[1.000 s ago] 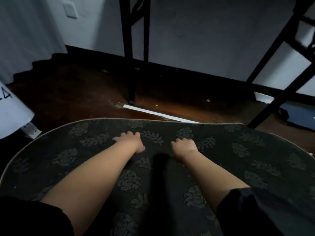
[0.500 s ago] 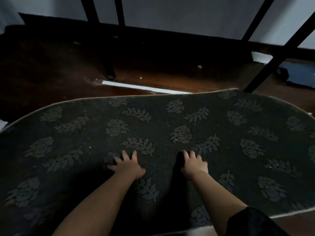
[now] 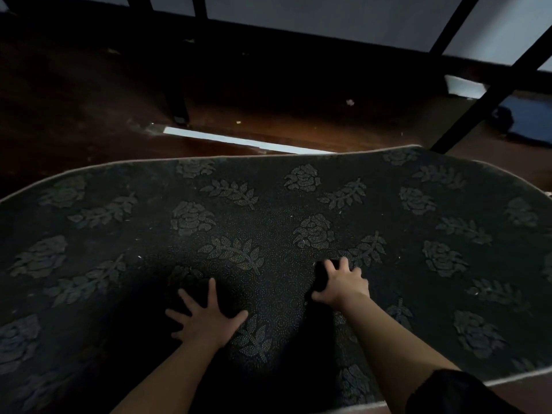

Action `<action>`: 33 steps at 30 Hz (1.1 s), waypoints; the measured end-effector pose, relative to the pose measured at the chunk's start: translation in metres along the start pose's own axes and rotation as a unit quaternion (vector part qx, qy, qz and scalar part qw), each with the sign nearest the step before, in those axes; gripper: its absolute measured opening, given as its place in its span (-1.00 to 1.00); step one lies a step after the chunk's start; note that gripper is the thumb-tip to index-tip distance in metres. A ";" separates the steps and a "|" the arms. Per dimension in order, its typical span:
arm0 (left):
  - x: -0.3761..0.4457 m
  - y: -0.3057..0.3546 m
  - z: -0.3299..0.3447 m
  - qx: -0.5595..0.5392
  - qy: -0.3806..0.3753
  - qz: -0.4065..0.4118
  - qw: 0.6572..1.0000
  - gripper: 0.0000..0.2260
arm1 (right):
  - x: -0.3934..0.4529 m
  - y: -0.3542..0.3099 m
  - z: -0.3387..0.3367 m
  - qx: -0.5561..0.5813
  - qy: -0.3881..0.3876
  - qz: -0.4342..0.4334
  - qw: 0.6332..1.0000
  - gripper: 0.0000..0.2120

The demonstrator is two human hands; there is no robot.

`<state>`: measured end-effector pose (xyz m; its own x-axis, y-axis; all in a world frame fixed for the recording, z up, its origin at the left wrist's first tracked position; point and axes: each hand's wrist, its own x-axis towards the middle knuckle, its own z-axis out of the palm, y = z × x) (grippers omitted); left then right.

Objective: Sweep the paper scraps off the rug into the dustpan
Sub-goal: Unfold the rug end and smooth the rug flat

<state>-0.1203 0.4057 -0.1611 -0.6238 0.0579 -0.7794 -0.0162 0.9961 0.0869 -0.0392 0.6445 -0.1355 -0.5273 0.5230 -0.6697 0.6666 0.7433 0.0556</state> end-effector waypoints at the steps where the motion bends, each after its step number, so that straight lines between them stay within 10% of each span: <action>1: 0.000 0.000 0.000 -0.006 0.001 0.002 1.000 -0.04 | 0.001 0.000 -0.002 0.003 -0.012 0.002 1.000 -0.22; 18: 0.032 -0.001 -0.047 -0.035 -0.023 0.057 0.997 -0.17 | -0.010 -0.002 0.021 0.008 0.050 0.005 0.999 -0.14; 33: 0.042 -0.017 -0.056 0.060 -0.037 0.095 0.993 -0.01 | -0.010 0.013 0.033 0.117 -0.101 0.059 0.986 0.22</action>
<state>-0.1899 0.3870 -0.1603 -0.5482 0.2451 -0.7996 0.1915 0.9675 0.1652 -0.0083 0.6351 -0.1525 -0.3396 0.4890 -0.8035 0.8324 0.5540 -0.0146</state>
